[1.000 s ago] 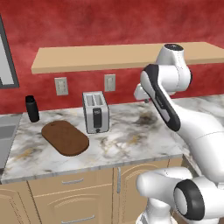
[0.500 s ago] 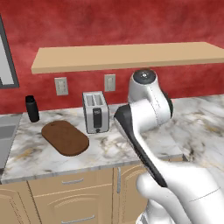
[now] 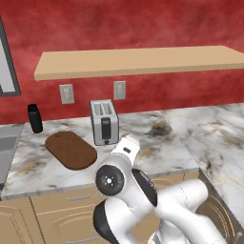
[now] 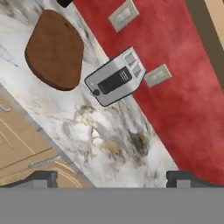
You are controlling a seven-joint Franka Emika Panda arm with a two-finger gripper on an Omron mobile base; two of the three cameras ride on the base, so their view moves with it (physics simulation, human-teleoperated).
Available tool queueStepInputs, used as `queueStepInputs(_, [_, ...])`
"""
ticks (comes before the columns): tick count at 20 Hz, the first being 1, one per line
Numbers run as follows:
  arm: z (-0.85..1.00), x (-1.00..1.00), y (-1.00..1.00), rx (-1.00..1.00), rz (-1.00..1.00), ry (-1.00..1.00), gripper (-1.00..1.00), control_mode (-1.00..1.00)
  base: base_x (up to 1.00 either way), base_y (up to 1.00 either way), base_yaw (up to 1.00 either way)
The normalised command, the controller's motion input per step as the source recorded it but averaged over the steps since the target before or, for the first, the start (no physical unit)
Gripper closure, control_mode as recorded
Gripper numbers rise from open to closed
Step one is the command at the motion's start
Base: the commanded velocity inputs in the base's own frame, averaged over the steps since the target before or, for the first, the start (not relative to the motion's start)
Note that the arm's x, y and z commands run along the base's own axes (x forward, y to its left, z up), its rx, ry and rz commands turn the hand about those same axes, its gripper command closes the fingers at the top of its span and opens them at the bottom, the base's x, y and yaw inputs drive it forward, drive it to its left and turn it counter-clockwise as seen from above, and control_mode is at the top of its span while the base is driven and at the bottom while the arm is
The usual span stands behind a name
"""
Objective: Open the drawer on the left and place the cutting tools on the cutting board.
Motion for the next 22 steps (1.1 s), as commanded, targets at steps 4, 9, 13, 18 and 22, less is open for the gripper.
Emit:
queueStepInputs(4, [-0.70, -0.56, 1.00, -0.42, 0.32, -0.12, -1.00, -1.00, 0.00, 0.00, 0.00])
queueStepInputs(9, [-0.58, -0.14, 0.55, -0.38, 0.19, 0.04, -1.00, -1.00, 0.00, 0.00, 0.00])
queueStepInputs(13, [-0.91, 0.00, 0.39, -0.40, 0.13, 0.06, -1.00, -1.00, 0.00, 0.00, 0.00])
queueStepInputs(18, [-0.86, 0.01, 0.35, -0.36, 0.10, 0.03, -1.00, -1.00, 0.00, 0.00, 0.00])
queueStepInputs(22, [-0.62, 0.24, 0.37, -0.11, 0.04, 0.00, -1.00, -1.00, 0.00, 0.00, 0.00])
